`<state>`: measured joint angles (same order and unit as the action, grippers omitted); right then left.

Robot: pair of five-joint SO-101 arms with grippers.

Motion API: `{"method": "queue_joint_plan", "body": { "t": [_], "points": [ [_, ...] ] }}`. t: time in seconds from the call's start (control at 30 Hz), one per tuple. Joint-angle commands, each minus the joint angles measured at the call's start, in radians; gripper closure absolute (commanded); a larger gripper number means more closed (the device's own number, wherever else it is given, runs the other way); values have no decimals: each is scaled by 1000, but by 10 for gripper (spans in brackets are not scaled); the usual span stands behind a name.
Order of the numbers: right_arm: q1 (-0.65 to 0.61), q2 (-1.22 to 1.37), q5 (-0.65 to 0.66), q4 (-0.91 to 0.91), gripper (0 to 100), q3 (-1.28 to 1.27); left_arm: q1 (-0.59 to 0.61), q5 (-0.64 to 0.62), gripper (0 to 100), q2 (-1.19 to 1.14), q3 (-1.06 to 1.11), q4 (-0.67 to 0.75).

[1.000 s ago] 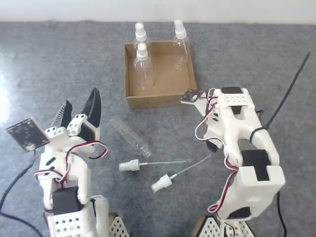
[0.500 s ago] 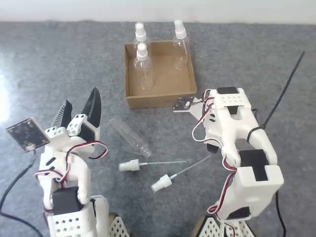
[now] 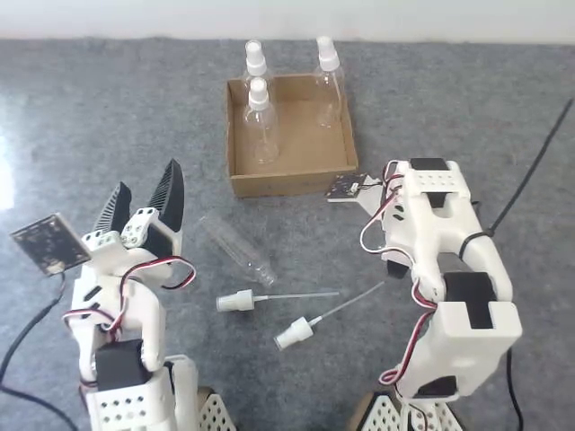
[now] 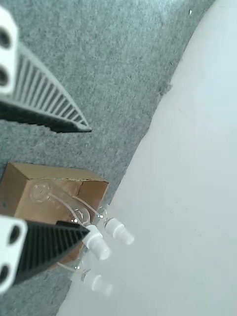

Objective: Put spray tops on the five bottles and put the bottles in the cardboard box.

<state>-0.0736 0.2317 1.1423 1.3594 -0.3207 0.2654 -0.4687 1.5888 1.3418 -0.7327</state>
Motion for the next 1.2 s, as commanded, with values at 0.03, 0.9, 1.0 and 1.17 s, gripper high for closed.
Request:
{"method": "queue_joint_plan", "body": {
  "t": [0.03, 0.9, 1.0, 1.17],
  "points": [
    [15, -13, 14, 18, 720, 51, -5, 9, 729, 18, -54, 29],
    [8, -216, 6, 189, 925, 52, -6, 9, 729, 18, -54, 29],
    [8, -283, -21, 225, 925, 52, -6, 9, 729, 18, -54, 29],
    [-41, -387, -155, 282, 925, 52, -6, 9, 729, 18, -54, 29]
  ]
}}
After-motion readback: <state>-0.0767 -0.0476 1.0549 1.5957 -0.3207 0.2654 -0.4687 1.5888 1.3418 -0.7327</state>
